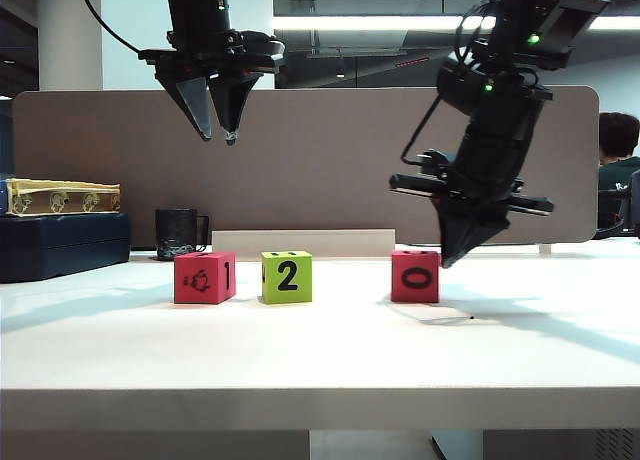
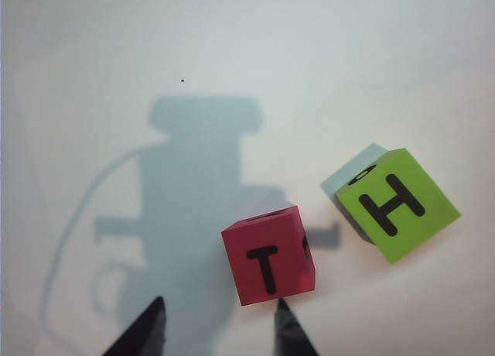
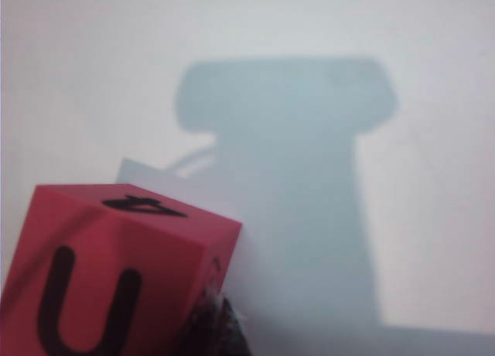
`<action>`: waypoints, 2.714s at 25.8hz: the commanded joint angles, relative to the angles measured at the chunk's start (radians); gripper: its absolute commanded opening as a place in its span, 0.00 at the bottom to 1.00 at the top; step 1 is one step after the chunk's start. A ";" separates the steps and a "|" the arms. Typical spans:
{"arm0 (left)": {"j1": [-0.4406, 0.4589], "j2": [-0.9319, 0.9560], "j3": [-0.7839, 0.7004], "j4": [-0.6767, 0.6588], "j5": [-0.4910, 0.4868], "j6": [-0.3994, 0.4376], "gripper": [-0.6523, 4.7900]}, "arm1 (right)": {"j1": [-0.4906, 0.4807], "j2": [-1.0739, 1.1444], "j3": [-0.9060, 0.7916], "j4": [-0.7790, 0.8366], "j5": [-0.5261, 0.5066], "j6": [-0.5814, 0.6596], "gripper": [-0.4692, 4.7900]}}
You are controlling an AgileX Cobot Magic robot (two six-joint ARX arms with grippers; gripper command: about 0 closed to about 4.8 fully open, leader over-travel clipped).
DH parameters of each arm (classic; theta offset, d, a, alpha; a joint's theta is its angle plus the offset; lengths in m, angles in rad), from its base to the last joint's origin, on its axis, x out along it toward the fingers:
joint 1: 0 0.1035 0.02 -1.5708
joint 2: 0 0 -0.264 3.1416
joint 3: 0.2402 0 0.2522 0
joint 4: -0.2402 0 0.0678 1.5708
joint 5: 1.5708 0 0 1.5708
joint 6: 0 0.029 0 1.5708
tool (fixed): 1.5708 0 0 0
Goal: Select the appropriate blocks from the scattered letter blocks on the table and arrange them in a row to spell out "THU".
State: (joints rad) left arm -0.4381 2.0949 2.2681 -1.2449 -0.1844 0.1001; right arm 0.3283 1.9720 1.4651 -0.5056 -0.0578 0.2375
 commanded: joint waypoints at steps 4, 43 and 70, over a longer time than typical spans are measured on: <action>0.000 -0.003 0.001 0.006 -0.003 -0.003 0.44 | 0.050 -0.004 0.003 0.058 -0.016 0.003 0.07; 0.238 0.162 -0.066 -0.040 0.212 -0.048 0.15 | 0.127 0.055 0.005 0.158 -0.077 0.052 0.07; 0.166 0.249 -0.067 0.004 0.384 -0.056 0.15 | 0.137 0.056 0.005 0.168 -0.148 0.058 0.07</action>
State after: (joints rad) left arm -0.2649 2.3463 2.1983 -1.2533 0.1715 0.0483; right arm 0.4599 2.0323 1.4662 -0.3553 -0.1787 0.2935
